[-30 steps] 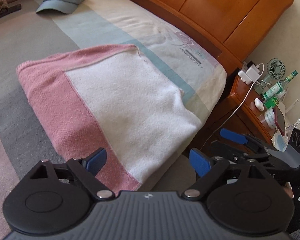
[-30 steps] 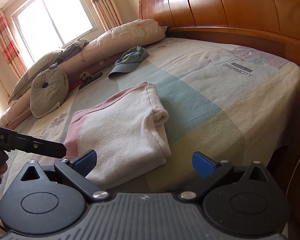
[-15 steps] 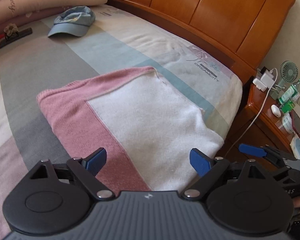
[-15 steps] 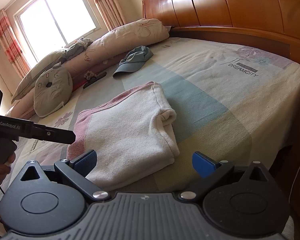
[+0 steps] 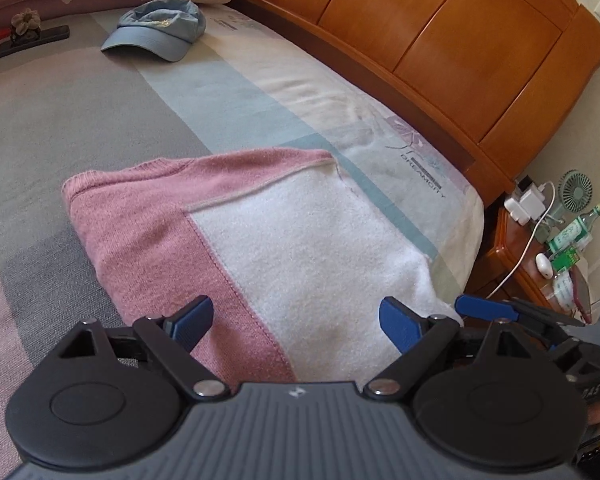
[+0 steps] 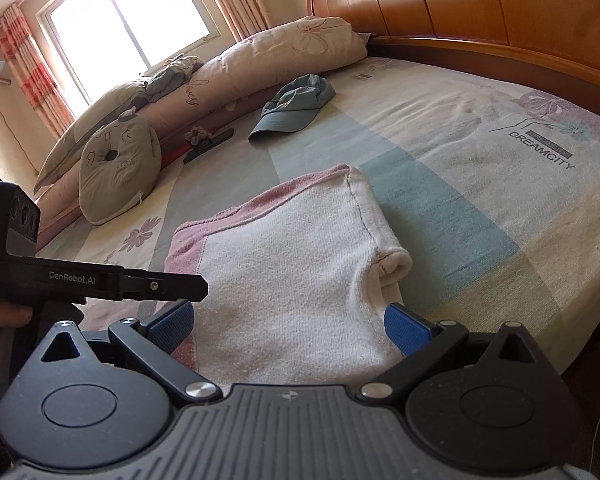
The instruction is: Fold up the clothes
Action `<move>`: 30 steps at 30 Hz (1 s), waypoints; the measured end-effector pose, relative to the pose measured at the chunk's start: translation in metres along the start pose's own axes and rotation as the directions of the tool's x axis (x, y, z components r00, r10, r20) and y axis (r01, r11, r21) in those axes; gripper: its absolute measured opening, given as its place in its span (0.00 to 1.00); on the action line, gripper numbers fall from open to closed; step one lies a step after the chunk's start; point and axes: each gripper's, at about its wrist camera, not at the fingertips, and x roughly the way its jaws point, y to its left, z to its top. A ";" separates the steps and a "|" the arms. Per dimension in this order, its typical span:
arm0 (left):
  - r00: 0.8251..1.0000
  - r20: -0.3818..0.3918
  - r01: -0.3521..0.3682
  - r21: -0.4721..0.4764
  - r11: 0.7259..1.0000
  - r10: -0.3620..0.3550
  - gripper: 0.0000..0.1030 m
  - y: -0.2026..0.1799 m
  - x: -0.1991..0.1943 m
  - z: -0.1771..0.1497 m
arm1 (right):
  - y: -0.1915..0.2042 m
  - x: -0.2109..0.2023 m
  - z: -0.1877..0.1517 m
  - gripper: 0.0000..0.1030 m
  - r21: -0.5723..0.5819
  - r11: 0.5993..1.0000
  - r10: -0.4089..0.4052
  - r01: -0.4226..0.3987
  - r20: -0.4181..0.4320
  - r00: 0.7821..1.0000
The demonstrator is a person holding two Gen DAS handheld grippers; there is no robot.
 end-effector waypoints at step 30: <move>0.999 0.042 0.004 -0.150 0.989 0.003 0.88 0.034 -0.011 0.020 | -0.040 0.032 0.057 1.00 -0.009 0.998 0.057 -0.059 -0.122 0.991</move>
